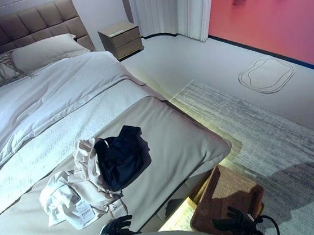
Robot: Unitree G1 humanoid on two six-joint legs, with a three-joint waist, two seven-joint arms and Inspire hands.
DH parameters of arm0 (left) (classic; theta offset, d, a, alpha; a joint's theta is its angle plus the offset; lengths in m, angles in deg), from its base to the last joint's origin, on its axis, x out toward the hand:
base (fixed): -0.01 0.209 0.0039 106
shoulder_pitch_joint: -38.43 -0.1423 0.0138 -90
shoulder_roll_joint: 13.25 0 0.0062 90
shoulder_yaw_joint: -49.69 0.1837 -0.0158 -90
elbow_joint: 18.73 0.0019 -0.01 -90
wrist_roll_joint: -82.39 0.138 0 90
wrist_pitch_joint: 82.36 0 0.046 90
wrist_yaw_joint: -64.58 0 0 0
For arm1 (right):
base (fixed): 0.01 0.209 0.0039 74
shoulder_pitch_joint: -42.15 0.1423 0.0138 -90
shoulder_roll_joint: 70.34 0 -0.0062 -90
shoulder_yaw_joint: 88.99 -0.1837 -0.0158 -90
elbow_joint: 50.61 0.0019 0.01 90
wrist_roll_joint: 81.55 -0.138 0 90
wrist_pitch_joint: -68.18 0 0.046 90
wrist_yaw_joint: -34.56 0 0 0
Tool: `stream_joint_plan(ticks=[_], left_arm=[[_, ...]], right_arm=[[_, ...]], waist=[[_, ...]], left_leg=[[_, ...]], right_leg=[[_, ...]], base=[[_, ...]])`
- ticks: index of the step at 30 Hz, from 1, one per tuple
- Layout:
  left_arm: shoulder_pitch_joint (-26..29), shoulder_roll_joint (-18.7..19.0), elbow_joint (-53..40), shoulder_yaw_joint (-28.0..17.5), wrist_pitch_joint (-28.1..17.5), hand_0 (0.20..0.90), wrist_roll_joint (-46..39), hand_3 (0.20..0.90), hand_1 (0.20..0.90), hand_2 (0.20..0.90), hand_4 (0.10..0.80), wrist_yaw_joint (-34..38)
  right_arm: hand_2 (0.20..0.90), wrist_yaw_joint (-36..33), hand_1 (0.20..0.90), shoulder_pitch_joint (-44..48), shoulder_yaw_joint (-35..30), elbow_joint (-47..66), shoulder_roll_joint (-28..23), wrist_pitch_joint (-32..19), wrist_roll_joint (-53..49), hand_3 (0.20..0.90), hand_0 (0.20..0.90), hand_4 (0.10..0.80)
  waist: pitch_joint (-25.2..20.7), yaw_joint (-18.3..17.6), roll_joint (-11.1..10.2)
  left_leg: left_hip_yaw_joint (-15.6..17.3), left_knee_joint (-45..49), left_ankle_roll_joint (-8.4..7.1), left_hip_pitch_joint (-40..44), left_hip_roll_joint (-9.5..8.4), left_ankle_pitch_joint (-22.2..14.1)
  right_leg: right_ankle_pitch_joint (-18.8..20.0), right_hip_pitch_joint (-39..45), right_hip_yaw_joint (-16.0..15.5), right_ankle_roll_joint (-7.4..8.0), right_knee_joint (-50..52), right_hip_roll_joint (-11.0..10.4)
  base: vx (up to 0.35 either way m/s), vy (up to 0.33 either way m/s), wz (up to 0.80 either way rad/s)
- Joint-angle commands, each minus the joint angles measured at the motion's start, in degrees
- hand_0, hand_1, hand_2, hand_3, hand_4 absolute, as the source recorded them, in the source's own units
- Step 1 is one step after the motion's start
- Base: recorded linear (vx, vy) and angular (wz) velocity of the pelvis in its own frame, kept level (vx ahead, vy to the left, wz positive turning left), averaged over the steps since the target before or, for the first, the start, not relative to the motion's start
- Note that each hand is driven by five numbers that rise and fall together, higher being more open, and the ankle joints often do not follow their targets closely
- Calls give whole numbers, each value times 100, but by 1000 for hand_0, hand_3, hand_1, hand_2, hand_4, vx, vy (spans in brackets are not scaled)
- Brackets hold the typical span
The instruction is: Pick up the clothes from the bed and place them into the basket
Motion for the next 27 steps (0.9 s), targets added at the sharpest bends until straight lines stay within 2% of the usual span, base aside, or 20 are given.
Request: stream_joint_plan(ticks=[1, 5, 11, 15, 22, 27], left_arm=[[197, -18, 185, 92, -147, 900, 74, 900, 900, 900, 800, 88], [179, -8, 165, 82, -220, 900, -77, 900, 900, 900, 800, 27], [158, -48, 268, 23, 186, 900, -88, 900, 900, 900, 800, -136], [148, -65, 304, 39, 118, 900, 121, 900, 900, 900, 800, 116], [154, -70, 277, 0, -78, 900, 7, 900, 900, 900, 800, 341], [108, -68, 250, -47, -37, 900, -96, 900, 900, 900, 800, 425]], right_arm=[[900, -12, 900, 203, 84, -109, 195, -145, 50, 900, 900, 800], [900, 6, 900, 208, 93, -130, 185, -147, 35, 900, 900, 800], [900, 2, 900, 200, 105, -118, 211, -126, 37, 900, 900, 800], [900, 6, 900, 202, 117, -106, 213, -114, 59, 900, 900, 800], [900, 27, 900, 182, 154, -127, 214, -121, 146, 900, 900, 800], [900, -145, 900, 268, 181, -68, 146, -452, 348, 900, 900, 800]], waist=[[101, 76, -62], [100, 90, -47], [108, 87, -47], [115, 77, -50], [140, 107, -60], [162, 248, -74]], left_leg=[[276, 30, 125, -317, -212, 53], [270, 30, 131, -316, -217, 52], [262, 30, 132, -317, -215, 60], [265, 30, 131, -314, -214, 59], [248, 30, 123, -328, -208, 76], [147, 30, 108, -354, -231, 103]], right_leg=[[-187, 70, -174, 241, 474, -240], [-204, 71, -194, 238, 489, -246], [-212, 77, -205, 237, 500, -247], [-211, 74, -187, 231, 496, -238], [-228, 73, -215, 220, 522, -231], [-229, 122, -331, 218, 515, -243]], base=[[0, 0, 0], [0, 0, 0], [17, -3, 2], [17, -1, 1], [9, 1, 1], [42, -5, 7]])
